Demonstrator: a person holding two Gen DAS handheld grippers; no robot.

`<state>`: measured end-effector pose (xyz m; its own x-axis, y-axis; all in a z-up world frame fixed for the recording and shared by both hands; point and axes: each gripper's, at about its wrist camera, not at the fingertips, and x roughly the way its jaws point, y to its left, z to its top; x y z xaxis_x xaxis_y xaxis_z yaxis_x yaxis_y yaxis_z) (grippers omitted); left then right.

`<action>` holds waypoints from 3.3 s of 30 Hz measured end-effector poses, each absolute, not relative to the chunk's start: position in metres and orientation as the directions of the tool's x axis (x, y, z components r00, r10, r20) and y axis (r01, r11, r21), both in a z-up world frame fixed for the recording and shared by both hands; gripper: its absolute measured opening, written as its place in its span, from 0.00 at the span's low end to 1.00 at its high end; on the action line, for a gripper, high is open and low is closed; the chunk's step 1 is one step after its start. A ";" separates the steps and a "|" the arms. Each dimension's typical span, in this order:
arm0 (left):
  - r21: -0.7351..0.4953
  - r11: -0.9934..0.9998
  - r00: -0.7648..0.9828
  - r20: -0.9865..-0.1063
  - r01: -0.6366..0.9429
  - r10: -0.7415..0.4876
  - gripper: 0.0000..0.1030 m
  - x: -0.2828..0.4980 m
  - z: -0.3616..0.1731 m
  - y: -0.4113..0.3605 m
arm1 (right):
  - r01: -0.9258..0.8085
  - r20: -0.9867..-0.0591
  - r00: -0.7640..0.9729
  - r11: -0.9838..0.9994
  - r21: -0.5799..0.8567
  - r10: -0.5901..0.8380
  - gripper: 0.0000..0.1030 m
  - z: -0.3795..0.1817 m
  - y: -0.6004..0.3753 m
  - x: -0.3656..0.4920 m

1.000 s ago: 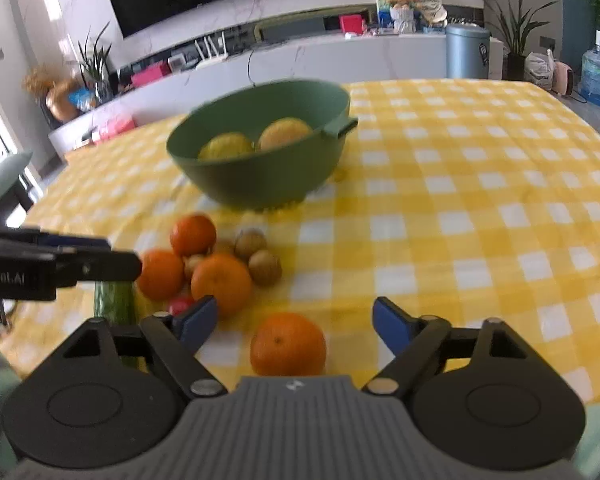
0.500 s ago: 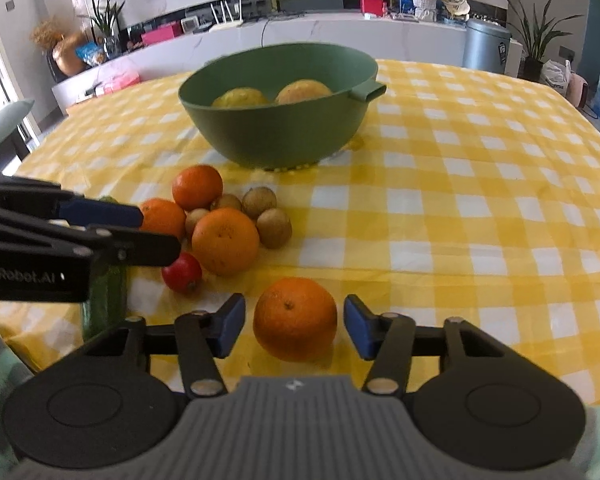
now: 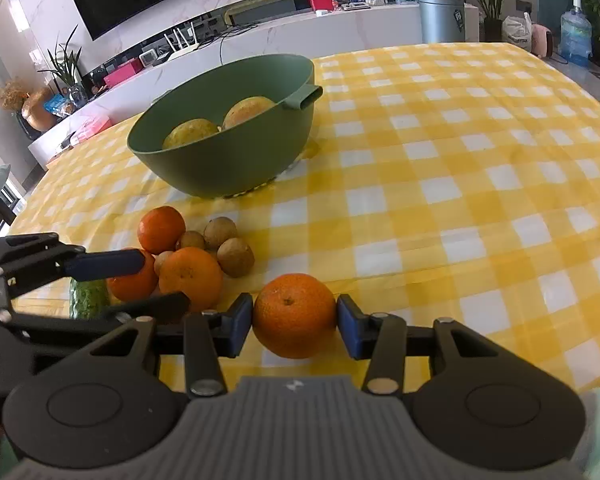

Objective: Organize fruits
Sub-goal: 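Carry both oranges over the colander with the left and right grippers, then open both grippers to drop the oranges into the colander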

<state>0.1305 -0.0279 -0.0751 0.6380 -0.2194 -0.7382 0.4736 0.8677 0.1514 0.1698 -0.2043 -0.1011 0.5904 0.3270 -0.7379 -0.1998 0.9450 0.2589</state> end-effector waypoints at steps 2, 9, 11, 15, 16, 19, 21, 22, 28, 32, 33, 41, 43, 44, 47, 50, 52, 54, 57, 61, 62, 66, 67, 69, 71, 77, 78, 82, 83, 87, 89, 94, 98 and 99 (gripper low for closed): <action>0.189 0.854 0.641 -0.742 0.484 -0.199 0.57 0.130 -0.080 -0.035 | -0.186 -0.738 0.588 0.943 0.275 0.331 0.42 -0.102 -0.206 0.172; 0.299 0.826 0.678 -0.723 0.478 -0.131 0.57 0.131 -0.090 -0.052 | -0.161 -0.747 0.569 0.937 0.310 0.344 0.42 -0.106 -0.211 0.176; 0.318 0.820 0.685 -0.719 0.476 -0.119 0.55 0.132 -0.092 -0.055 | -0.161 -0.747 0.568 0.937 0.309 0.345 0.42 -0.106 -0.211 0.176; 0.337 0.809 0.691 -0.713 0.481 -0.114 0.49 0.131 -0.094 -0.057 | -0.160 -0.747 0.567 0.936 0.314 0.347 0.42 -0.106 -0.211 0.177; 0.337 0.809 0.692 -0.713 0.482 -0.115 0.49 0.131 -0.094 -0.057 | -0.161 -0.747 0.568 0.936 0.311 0.346 0.42 -0.106 -0.211 0.177; 0.322 0.816 0.689 -0.715 0.480 -0.123 0.49 0.131 -0.092 -0.055 | -0.164 -0.747 0.568 0.937 0.307 0.344 0.42 -0.106 -0.212 0.177; 0.305 0.826 0.686 -0.716 0.474 -0.130 0.48 0.131 -0.090 -0.053 | -0.164 -0.746 0.569 0.937 0.310 0.346 0.42 -0.106 -0.212 0.177; 0.292 0.833 0.685 -0.716 0.471 -0.136 0.48 0.131 -0.088 -0.052 | -0.164 -0.743 0.571 0.936 0.313 0.349 0.42 -0.106 -0.213 0.176; 0.139 0.885 0.665 -0.713 0.444 -0.222 0.48 0.132 -0.071 -0.034 | -0.180 -0.719 0.595 0.931 0.316 0.359 0.42 -0.101 -0.212 0.173; 0.072 0.907 0.666 -0.704 0.414 -0.248 0.48 0.133 -0.062 -0.022 | -0.191 -0.699 0.613 0.927 0.323 0.369 0.42 -0.098 -0.213 0.174; 0.058 0.910 0.665 -0.702 0.410 -0.255 0.48 0.134 -0.060 -0.020 | -0.194 -0.692 0.618 0.925 0.327 0.374 0.42 -0.097 -0.213 0.174; -0.029 0.931 0.682 -0.672 0.363 -0.287 0.48 0.139 -0.037 0.001 | -0.252 -0.632 0.678 0.926 0.281 0.376 0.42 -0.080 -0.208 0.179; -0.052 0.936 0.690 -0.661 0.348 -0.294 0.48 0.142 -0.030 0.006 | -0.260 -0.620 0.687 0.925 0.277 0.379 0.42 -0.075 -0.208 0.183; -0.064 0.937 0.694 -0.656 0.342 -0.298 0.48 0.145 -0.026 0.009 | -0.267 -0.614 0.691 0.924 0.275 0.382 0.42 -0.073 -0.207 0.185; -0.086 0.942 0.704 -0.643 0.324 -0.301 0.48 0.151 -0.016 0.015 | -0.301 -0.590 0.705 0.919 0.254 0.394 0.42 -0.064 -0.202 0.192; -0.092 0.944 0.714 -0.633 0.316 -0.300 0.48 0.160 -0.005 0.020 | -0.334 -0.558 0.728 0.917 0.219 0.399 0.42 -0.052 -0.197 0.199; -0.100 0.946 0.710 -0.637 0.309 -0.300 0.48 0.167 0.000 0.023 | -0.357 -0.540 0.740 0.914 0.192 0.402 0.42 -0.045 -0.192 0.206; -0.107 0.951 0.704 -0.648 0.291 -0.289 0.48 0.177 0.005 0.026 | -0.375 -0.532 0.744 0.911 0.170 0.405 0.42 -0.039 -0.187 0.213; -0.085 0.956 0.709 -0.654 0.281 -0.266 0.48 0.191 0.012 0.028 | -0.390 -0.535 0.742 0.909 0.147 0.404 0.42 -0.034 -0.184 0.226; -0.087 0.949 0.692 -0.664 0.304 -0.283 0.48 0.209 0.020 0.030 | -0.423 -0.545 0.729 0.899 0.116 0.413 0.42 -0.029 -0.177 0.242; -0.086 0.946 0.681 -0.674 0.313 -0.287 0.48 0.213 0.021 0.028 | -0.433 -0.548 0.725 0.895 0.109 0.417 0.42 -0.029 -0.176 0.245; -0.062 0.938 0.659 -0.696 0.341 -0.286 0.48 0.228 0.015 0.024 | -0.487 -0.581 0.690 0.871 0.067 0.431 0.42 -0.027 -0.165 0.262; -0.061 0.936 0.653 -0.701 0.346 -0.287 0.48 0.230 0.012 0.024 | -0.501 -0.592 0.683 0.864 0.049 0.429 0.42 -0.026 -0.162 0.266; -0.071 0.937 0.642 -0.710 0.341 -0.287 0.48 0.237 0.006 0.027 | -0.521 -0.613 0.669 0.853 0.015 0.420 0.42 -0.026 -0.156 0.273; -0.079 0.939 0.637 -0.715 0.334 -0.287 0.48 0.240 0.001 0.031 | -0.541 -0.634 0.653 0.841 -0.010 0.413 0.42 -0.028 -0.152 0.281; -0.090 0.939 0.614 -0.736 0.331 -0.287 0.48 0.251 -0.011 0.038 | -0.586 -0.690 0.593 0.810 -0.018 0.414 0.42 -0.036 -0.141 0.302; -0.093 0.938 0.608 -0.739 0.333 -0.289 0.48 0.252 -0.013 0.039 | -0.594 -0.701 0.583 0.804 -0.022 0.411 0.42 -0.038 -0.139 0.303; -0.107 0.932 0.592 -0.745 0.347 -0.306 0.48 0.256 -0.019 0.040 | -0.618 -0.743 0.534 0.786 -0.016 0.404 0.42 -0.046 -0.134 0.309; -0.112 0.930 0.587 -0.748 0.349 -0.310 0.48 0.256 -0.021 0.041 | -0.620 -0.752 0.521 0.784 -0.008 0.404 0.42 -0.048 -0.134 0.311; -0.103 0.929 0.576 -0.758 0.356 -0.305 0.48 0.259 -0.028 0.039 | -0.619 -0.787 0.475 0.785 0.019 0.394 0.42 -0.055 -0.133 0.318; -0.109 0.927 0.567 -0.763 0.360 -0.310 0.48 0.260 -0.032 0.039 | -0.621 -0.797 0.463 0.783 0.019 0.387 0.42 -0.058 -0.133 0.319; -0.107 0.927 0.551 -0.777 0.358 -0.303 0.48 0.261 -0.037 0.041 | -0.638 -0.811 0.455 0.770 -0.008 0.369 0.42 -0.060 -0.126 0.320; -0.101 0.927 0.553 -0.778 0.361 -0.300 0.48 0.260 -0.037 0.040 | -0.649 -0.823 0.437 0.761 -0.010 0.362 0.42 -0.061 -0.123 0.324; -0.101 0.927 0.554 -0.776 0.361 -0.301 0.48 0.260 -0.037 0.041 | -0.651 -0.825 0.434 0.759 -0.009 0.362 0.42 -0.061 -0.123 0.325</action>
